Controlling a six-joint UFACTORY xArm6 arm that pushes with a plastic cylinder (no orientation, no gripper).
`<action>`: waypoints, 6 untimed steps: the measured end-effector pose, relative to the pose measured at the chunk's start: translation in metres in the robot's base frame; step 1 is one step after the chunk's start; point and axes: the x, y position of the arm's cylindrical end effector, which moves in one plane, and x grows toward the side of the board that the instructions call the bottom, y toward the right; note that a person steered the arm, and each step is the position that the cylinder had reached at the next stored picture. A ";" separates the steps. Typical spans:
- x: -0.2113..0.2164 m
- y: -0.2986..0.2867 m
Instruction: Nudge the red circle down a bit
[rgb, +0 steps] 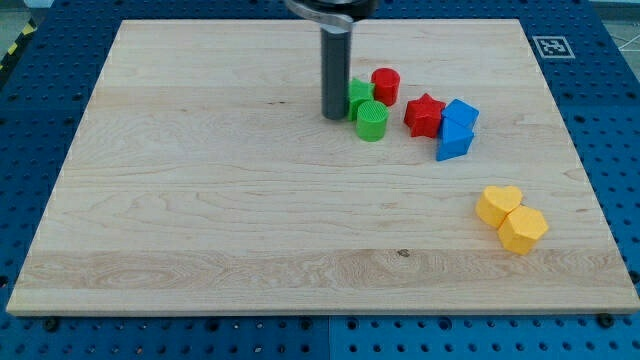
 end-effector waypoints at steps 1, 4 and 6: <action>-0.018 0.027; -0.067 0.028; -0.090 0.098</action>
